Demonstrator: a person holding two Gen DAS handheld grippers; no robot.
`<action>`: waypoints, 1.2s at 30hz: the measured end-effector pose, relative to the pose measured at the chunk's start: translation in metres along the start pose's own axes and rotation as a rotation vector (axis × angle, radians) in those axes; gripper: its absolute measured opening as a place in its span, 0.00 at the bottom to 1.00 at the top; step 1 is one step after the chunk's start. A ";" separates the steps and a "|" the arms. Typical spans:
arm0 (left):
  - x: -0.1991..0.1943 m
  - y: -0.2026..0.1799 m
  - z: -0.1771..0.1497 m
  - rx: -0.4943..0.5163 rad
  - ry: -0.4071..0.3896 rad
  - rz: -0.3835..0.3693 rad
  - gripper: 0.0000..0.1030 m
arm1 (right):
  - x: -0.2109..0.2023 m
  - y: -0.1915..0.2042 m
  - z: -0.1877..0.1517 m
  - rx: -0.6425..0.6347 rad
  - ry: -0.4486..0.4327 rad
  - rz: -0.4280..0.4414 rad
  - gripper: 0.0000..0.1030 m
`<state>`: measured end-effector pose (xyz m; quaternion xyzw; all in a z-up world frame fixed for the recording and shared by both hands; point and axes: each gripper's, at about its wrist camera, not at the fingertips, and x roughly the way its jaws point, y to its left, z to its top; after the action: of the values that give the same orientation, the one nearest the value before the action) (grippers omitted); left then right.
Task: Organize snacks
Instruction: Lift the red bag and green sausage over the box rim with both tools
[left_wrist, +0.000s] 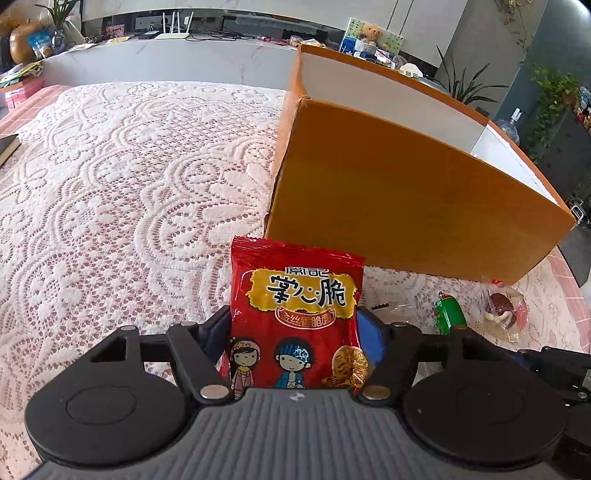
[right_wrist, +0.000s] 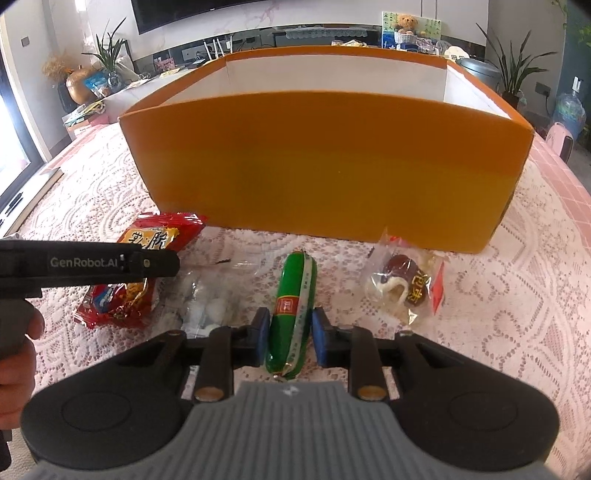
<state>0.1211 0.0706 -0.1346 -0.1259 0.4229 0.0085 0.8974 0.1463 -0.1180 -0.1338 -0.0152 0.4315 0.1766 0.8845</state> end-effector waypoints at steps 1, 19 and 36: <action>-0.001 -0.002 0.000 0.002 -0.002 0.006 0.77 | -0.001 0.000 0.000 0.000 -0.003 0.001 0.21; -0.054 -0.016 0.000 0.002 -0.065 -0.037 0.77 | -0.037 0.000 0.004 -0.020 -0.091 0.017 0.20; -0.106 -0.054 0.019 0.064 -0.183 -0.112 0.77 | -0.097 -0.008 0.018 -0.015 -0.223 0.039 0.20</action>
<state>0.0739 0.0319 -0.0307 -0.1194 0.3314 -0.0437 0.9349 0.1082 -0.1509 -0.0489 0.0064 0.3291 0.1978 0.9233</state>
